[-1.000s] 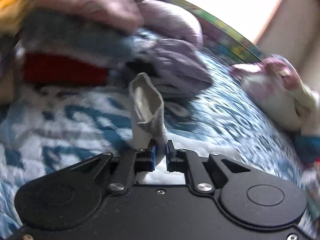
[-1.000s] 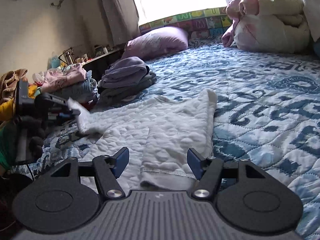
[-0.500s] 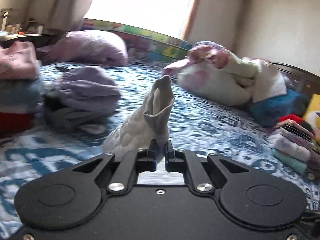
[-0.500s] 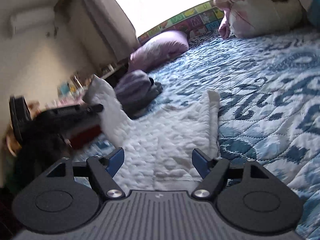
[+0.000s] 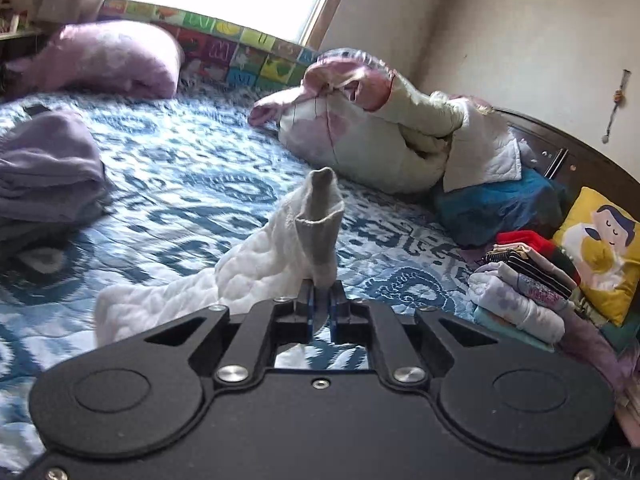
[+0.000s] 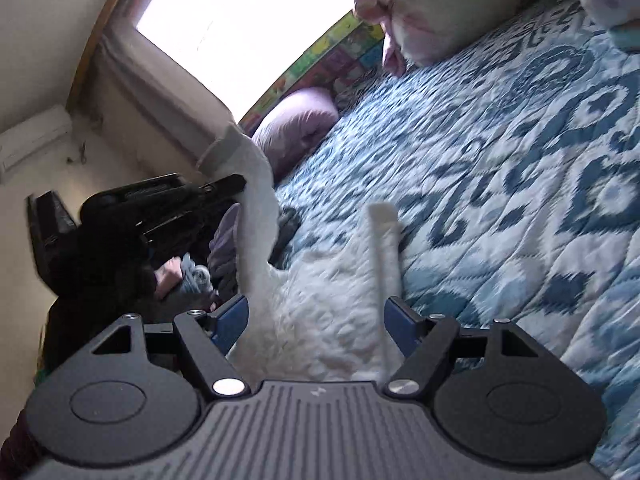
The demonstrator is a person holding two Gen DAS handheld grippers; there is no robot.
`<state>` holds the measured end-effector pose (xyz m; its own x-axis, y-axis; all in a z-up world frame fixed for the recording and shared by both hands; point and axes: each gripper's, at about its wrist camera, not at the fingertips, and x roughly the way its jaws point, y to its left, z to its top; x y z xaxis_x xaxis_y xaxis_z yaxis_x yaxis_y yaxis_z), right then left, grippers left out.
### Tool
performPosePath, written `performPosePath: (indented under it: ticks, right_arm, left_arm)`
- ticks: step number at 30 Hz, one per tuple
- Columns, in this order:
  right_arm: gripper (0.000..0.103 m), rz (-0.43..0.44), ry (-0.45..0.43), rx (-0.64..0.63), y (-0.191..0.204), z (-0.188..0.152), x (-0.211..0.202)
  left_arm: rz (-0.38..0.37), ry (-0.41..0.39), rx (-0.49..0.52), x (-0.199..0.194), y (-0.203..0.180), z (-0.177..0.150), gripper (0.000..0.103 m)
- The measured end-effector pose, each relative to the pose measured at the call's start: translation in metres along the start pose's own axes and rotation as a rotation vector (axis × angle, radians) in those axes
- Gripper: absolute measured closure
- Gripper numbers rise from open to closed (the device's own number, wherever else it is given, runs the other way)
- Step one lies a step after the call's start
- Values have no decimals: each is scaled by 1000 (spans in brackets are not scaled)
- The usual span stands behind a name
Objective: Fold clothes
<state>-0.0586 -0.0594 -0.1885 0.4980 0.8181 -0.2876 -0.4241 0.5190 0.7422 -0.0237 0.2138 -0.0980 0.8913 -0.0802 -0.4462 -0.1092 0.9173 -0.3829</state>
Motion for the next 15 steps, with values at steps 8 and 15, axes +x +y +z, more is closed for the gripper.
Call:
performPosePath:
  ticks: [8, 15]
  right_arm:
    - [28, -10, -3, 70, -21, 8, -3]
    - [28, -32, 23, 103, -31, 8, 1]
  left_arm:
    - [72, 87, -81, 57, -22, 14, 99]
    - [12, 208, -79, 65, -21, 16, 77]
